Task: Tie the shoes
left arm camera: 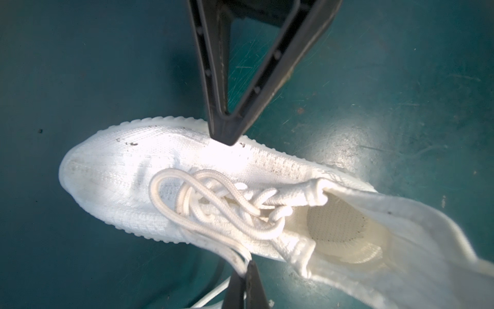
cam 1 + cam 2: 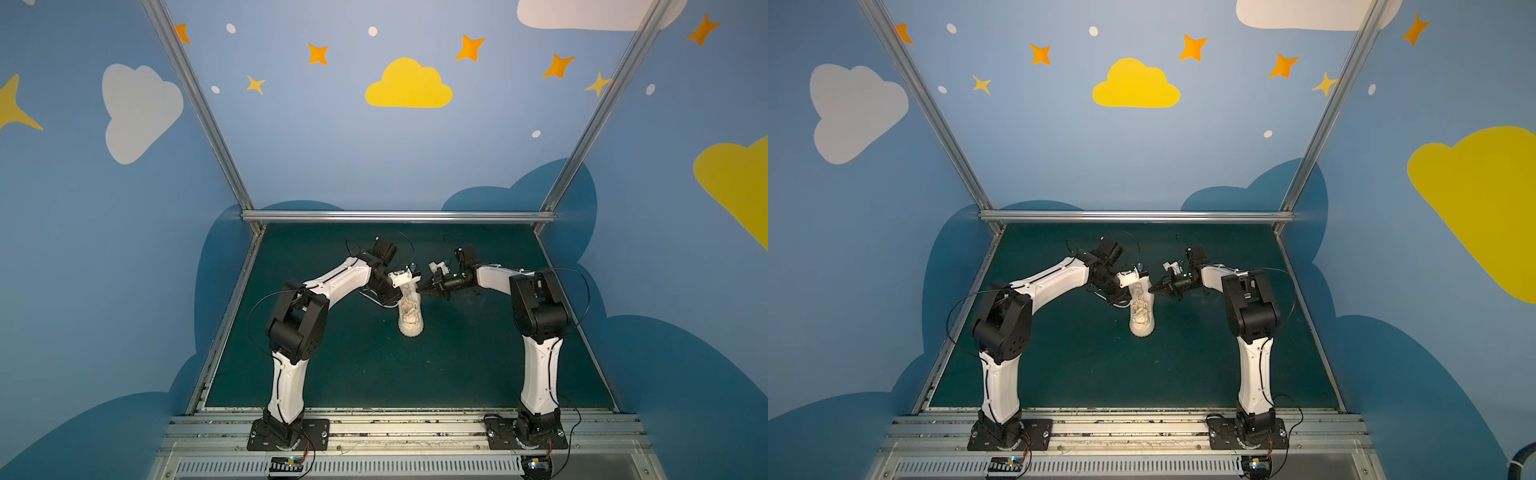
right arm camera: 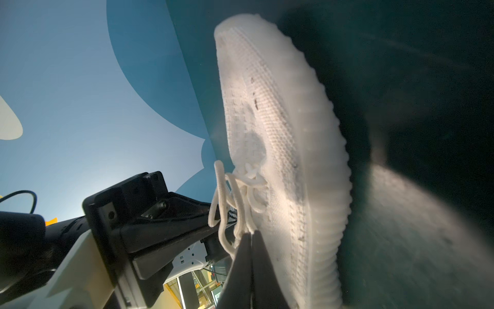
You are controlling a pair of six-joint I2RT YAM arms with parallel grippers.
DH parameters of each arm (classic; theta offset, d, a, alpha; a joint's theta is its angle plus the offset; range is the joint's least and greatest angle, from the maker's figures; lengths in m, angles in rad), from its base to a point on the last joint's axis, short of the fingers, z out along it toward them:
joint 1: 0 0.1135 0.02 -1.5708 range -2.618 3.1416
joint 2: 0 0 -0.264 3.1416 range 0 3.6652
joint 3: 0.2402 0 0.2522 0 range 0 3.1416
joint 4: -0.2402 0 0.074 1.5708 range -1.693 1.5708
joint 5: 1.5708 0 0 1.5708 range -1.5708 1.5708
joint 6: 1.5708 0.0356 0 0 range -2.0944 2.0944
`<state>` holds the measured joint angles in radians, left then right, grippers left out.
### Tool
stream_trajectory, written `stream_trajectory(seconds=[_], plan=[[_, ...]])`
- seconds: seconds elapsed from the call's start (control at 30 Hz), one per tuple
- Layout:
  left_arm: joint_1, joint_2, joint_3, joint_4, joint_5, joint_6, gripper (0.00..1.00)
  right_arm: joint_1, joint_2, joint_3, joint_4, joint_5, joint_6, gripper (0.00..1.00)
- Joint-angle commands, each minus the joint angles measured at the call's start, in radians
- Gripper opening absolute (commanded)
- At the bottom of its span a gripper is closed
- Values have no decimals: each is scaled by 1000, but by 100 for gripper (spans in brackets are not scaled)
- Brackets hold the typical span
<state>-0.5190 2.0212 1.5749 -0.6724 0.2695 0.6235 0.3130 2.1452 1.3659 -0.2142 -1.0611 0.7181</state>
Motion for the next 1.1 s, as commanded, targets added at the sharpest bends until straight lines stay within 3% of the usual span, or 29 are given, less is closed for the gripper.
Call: stream_trajectory(seconds=[0.0, 0.63, 1.07], plan=[[4, -7, -3, -4, 22, -5, 3, 16, 18, 0, 47, -30, 15, 5], [2, -9, -5, -4, 28, -11, 3, 41, 61, -57, 176, -63, 102, 7], [2, -9, -4, -6, 29, -14, 3, 43, 58, -132, 569, -207, 335, 6]])
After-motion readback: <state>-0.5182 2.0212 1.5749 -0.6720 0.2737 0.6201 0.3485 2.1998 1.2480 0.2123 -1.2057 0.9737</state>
